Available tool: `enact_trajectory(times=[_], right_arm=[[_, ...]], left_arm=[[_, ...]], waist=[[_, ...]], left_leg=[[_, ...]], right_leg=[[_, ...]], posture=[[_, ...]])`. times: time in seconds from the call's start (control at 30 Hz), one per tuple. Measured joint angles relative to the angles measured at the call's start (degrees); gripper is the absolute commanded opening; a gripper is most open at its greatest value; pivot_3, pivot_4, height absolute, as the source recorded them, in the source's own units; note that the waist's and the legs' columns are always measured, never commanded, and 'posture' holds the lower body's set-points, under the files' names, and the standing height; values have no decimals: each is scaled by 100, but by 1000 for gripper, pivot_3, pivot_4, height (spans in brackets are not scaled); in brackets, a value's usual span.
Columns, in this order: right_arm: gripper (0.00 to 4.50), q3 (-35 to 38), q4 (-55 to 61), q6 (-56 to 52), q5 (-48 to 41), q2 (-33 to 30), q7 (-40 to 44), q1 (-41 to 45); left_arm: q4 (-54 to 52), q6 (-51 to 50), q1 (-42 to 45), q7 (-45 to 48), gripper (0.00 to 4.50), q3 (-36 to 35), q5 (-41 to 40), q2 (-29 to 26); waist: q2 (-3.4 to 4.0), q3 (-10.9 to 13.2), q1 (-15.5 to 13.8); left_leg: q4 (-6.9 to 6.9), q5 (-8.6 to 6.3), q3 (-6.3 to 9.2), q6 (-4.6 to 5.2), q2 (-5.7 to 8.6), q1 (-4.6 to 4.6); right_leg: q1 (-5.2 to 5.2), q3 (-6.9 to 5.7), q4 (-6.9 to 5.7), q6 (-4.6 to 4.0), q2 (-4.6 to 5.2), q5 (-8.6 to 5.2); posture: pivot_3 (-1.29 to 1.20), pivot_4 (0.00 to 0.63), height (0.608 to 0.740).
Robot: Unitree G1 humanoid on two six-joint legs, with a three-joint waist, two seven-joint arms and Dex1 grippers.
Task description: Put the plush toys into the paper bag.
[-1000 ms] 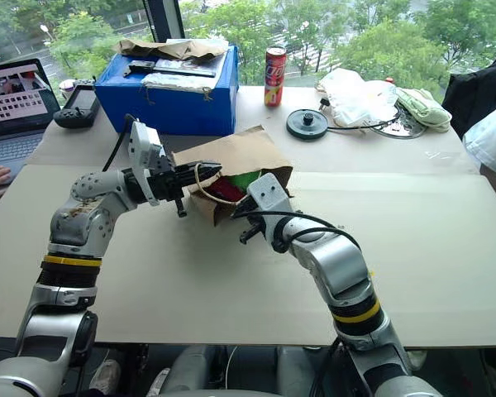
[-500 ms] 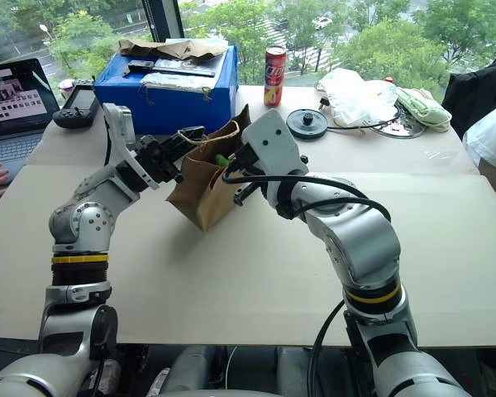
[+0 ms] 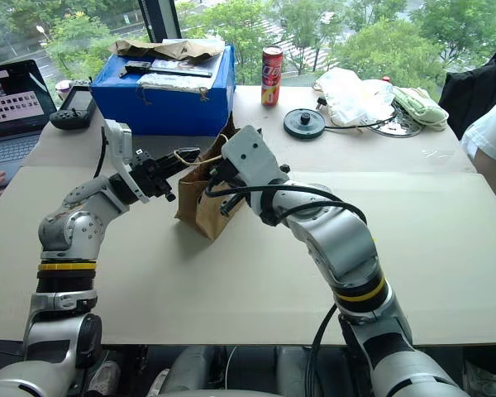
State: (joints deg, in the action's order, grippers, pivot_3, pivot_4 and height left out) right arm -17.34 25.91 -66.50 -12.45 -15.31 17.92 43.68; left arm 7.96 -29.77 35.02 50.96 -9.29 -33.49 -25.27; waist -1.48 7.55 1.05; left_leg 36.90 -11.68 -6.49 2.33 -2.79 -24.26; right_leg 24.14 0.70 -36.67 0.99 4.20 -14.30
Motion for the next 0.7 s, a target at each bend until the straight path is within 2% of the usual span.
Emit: enact_trajectory(times=[0.1, 0.2, 0.27, 0.3, 0.43, 0.57, 0.6, 0.63, 0.7], right_arm=[[81, -28, -249, 92, 61, 54, -32, 39], [771, -29, -366, 187, 84, 106, -50, 61], [1432, -27, -400, 240, 102, 121, -55, 70], [1728, -23, -400, 242, 100, 131, -55, 70], [3225, 86, -348, 260, 32, 147, 17, 69], [4500, 322, -72, 263, -132, 67, 224, 67], [4500, 390, -3, 263, -199, 17, 291, 64], [4500, 498, 81, 263, -253, -22, 371, 63], [4500, 736, 209, 264, -432, -145, 538, 58]], left_arm=[[0, -1, -47, 0, 0, -5, 9, -36], [0, -35, -118, -43, 0, -68, -1, -40], [-8, -86, -126, -82, 585, -108, -35, -57], [-25, -120, -131, -90, 697, -118, -42, -73], [-262, -439, -203, -128, 2230, -232, -283, -153], [-565, -712, -227, -232, 3726, -342, -503, -220], [-620, -769, -231, -262, 3936, -362, -520, -238], [-666, -817, -247, -305, 4361, -403, -557, -267], [-753, -939, -298, -341, 4478, -504, -708, -323]], waist=[[0, 0, -21], [0, 0, -20], [0, 0, -19], [0, 0, -18], [0, 0, -16], [1, 0, -18], [1, 0, -18], [1, 0, -19], [1, 0, -20]], left_leg=[[0, 0, 0, 0, 0, 0], [0, 0, 1, 0, -1, -2], [-1, 0, 1, 0, -2, -2], [-1, 0, 1, 0, -2, -2], [-2, 0, 2, 0, -4, -2], [-2, 0, 3, 0, -4, -1], [-2, 0, 3, 0, -3, -2], [-3, 0, 2, 0, -3, -1], [-2, 0, 3, 0, -4, 0]], right_leg=[[-2, -1, 0, 0, 4, 0], [-1, -2, -3, 0, 5, 0], [-1, -3, -3, 0, 4, 0], [-1, -3, -3, 0, 4, 0], [0, -3, -4, 0, 4, 0], [-1, -3, -4, 0, 4, 0], [-1, -3, -4, 0, 5, 0], [-1, -3, -2, 0, 5, 0], [-2, -3, -2, 0, 5, 0]], posture=[[0, 150, 739], [0, 150, 739], [0, 150, 739], [0, 150, 739], [0, 150, 739], [0, 150, 739], [0, 150, 739], [0, 150, 739], [0, 150, 739]])
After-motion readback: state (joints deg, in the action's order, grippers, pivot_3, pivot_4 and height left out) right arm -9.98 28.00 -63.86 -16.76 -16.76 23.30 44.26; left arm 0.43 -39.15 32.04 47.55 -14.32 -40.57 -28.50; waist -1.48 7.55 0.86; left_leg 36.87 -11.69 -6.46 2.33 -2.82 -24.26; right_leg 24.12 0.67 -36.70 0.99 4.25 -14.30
